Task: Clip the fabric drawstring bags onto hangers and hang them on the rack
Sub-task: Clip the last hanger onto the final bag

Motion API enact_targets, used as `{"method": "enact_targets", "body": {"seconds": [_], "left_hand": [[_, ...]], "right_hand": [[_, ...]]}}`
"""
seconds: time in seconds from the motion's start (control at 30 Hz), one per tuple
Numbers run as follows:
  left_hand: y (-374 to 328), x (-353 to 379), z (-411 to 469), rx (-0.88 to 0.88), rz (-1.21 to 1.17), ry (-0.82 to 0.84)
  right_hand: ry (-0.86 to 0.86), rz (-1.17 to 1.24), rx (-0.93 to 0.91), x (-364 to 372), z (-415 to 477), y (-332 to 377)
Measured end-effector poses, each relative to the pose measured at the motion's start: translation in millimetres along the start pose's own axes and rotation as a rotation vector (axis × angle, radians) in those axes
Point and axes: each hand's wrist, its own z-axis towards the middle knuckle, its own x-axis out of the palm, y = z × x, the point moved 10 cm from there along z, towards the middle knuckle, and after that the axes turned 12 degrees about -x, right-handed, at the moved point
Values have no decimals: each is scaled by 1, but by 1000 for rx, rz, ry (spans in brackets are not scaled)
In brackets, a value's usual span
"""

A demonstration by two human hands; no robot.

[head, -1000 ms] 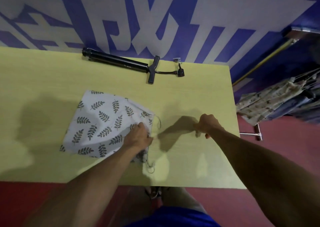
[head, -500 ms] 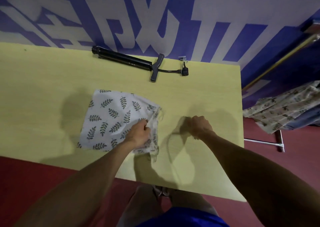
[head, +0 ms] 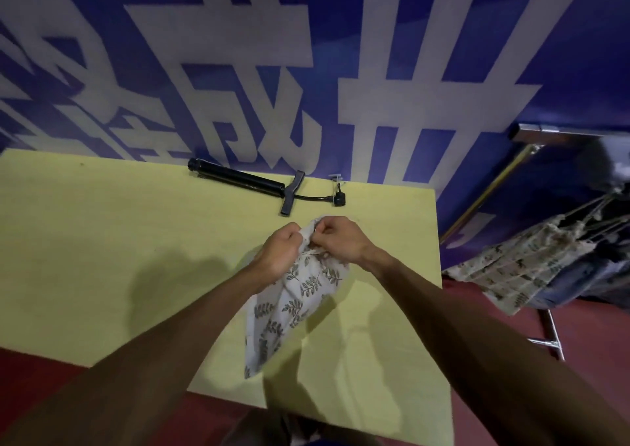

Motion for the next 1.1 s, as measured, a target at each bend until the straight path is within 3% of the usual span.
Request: {"method": "enact_targets", "body": {"seconds": [0.23, 0.3, 0.43, 0.5, 0.63, 0.73, 0.87, 1.1], "left_hand": [[-41, -53, -5, 75, -66, -57], [-57, -77, -5, 116, -9, -103], [-79, -137, -2, 182, 199, -349], [-77, -152, 4, 192, 284, -375], [-33, -148, 39, 51, 318, -202], [6, -130, 66, -73, 340, -6], [40, -125, 98, -156, 266, 119], [63, -132, 126, -231, 128, 259]], "right_hand": [[197, -312, -43, 4, 17, 26], [211, -366, -80, 6, 28, 49], [256, -358, -156, 25, 55, 91], [281, -333, -161, 34, 65, 99], [347, -273, -101, 42, 78, 83], [273, -158, 8, 26, 92, 58], [214, -308, 41, 9, 132, 35], [275, -606, -6, 47, 215, 14]]}}
